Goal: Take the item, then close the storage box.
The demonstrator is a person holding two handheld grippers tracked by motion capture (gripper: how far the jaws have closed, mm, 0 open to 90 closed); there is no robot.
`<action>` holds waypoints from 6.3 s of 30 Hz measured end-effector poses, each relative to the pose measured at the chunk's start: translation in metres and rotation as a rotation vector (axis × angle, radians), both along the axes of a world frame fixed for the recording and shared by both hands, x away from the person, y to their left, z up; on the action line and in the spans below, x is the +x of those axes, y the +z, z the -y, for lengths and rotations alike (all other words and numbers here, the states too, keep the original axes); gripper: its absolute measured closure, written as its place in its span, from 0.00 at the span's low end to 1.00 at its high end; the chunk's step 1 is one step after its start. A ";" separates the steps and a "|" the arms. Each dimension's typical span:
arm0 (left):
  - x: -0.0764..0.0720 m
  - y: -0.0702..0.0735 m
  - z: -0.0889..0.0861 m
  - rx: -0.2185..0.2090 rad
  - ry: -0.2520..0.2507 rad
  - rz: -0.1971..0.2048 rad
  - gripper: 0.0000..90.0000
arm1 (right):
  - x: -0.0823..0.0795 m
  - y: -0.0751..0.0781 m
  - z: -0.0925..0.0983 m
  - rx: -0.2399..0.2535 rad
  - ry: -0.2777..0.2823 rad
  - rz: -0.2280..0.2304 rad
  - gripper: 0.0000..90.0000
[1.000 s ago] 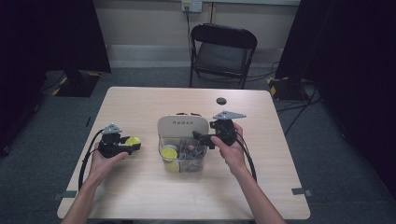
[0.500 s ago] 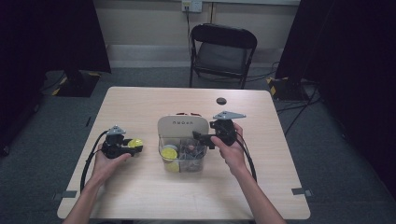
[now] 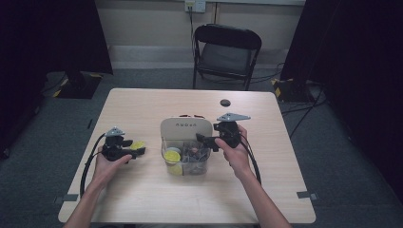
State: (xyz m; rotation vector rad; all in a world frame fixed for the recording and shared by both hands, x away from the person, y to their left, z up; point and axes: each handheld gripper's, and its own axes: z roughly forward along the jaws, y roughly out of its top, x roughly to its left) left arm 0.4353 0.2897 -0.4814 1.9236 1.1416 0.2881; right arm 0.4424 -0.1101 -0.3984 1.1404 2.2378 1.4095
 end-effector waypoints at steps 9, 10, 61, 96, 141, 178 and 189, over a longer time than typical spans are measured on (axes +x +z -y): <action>-0.017 0.015 -0.011 0.000 0.004 0.023 0.24 | 0.001 0.000 0.001 0.004 0.003 -0.007 0.14; -0.021 0.015 -0.012 -0.002 0.002 0.022 0.24 | 0.001 0.000 0.001 0.003 0.003 -0.006 0.14; -0.058 -0.020 -0.005 0.219 -0.039 0.064 0.16 | -0.011 0.023 0.000 0.106 0.072 0.019 0.52; -0.057 -0.020 -0.005 0.218 -0.039 0.064 0.16 | -0.030 0.020 0.001 0.110 0.104 0.014 0.46; -0.057 -0.021 -0.005 0.211 -0.037 0.063 0.16 | -0.057 0.011 0.009 0.050 0.043 0.010 0.16; -0.057 -0.021 -0.005 0.210 -0.038 0.063 0.16 | -0.071 -0.035 0.016 -0.041 0.060 -0.071 0.17; -0.057 -0.021 -0.004 0.210 -0.037 0.062 0.16 | -0.077 -0.046 0.038 -0.071 0.014 -0.085 0.17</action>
